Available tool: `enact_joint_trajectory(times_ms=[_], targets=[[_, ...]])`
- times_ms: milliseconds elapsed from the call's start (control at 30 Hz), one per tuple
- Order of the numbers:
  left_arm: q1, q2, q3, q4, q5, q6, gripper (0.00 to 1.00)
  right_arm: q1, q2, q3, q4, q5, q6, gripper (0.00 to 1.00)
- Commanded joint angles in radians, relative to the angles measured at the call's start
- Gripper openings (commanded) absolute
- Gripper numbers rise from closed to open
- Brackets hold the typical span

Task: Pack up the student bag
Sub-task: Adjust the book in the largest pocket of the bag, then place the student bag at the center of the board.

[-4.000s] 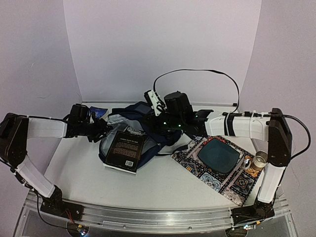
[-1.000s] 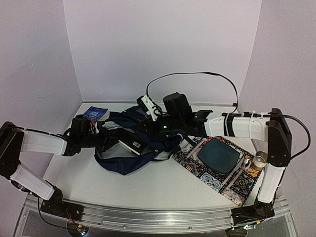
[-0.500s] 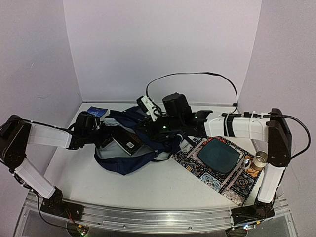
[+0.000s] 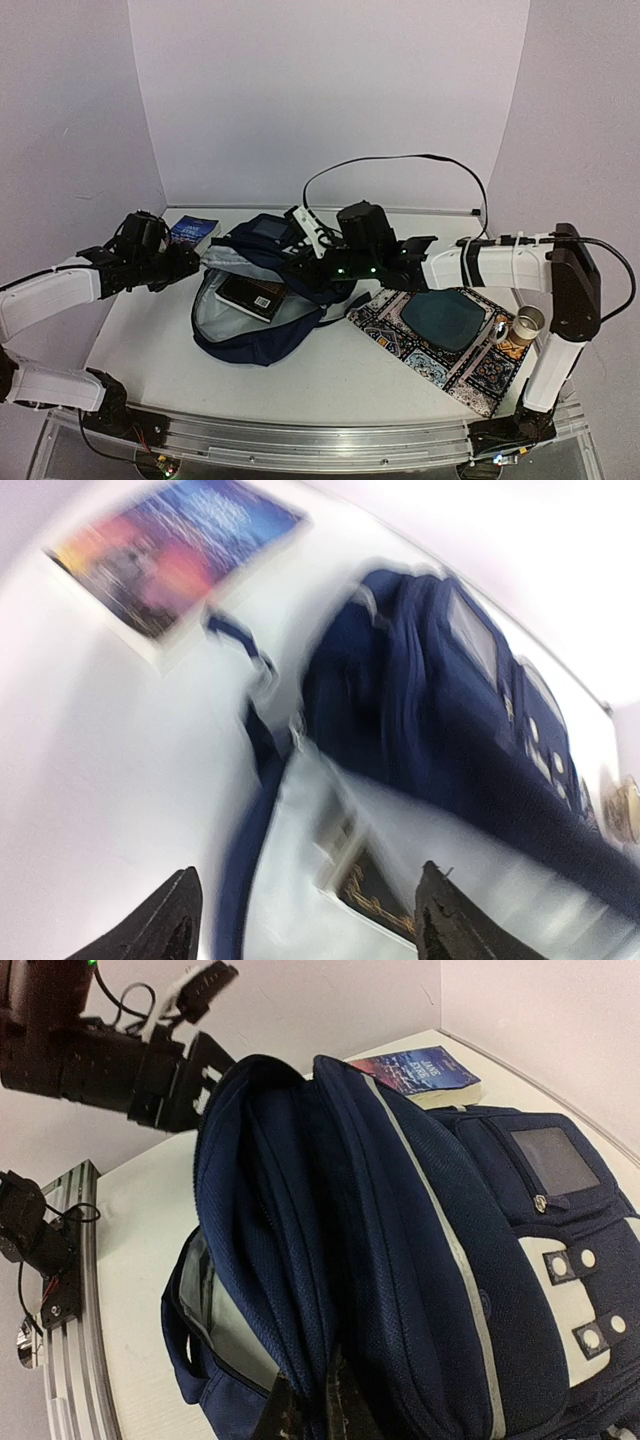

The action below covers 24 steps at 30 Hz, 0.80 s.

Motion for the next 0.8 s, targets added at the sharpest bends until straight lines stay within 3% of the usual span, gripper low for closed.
enact_joint_trajectory(times_ms=[0, 267, 500, 700, 767], targets=[[0.023, 0.033, 0.153, -0.119, -0.177, 0.146, 0.77, -0.013, -0.092, -0.068, 0.046, 0.099, -0.003, 0.0], [0.091, 0.225, 0.316, -0.135, -0.164, 0.313, 0.8, -0.02, -0.125, -0.149, 0.036, 0.14, -0.033, 0.0], [0.177, 0.558, 0.597, -0.211, -0.148, 0.514, 0.83, -0.02, -0.118, -0.169, 0.048, 0.054, -0.015, 0.01], [0.217, 0.796, 0.821, -0.267, -0.089, 0.669, 0.83, -0.02, -0.126, -0.184, 0.061, -0.012, -0.005, 0.14], [0.22, 0.859, 0.876, -0.278, -0.098, 0.704, 0.83, -0.021, -0.138, -0.191, 0.062, -0.029, -0.005, 0.22]])
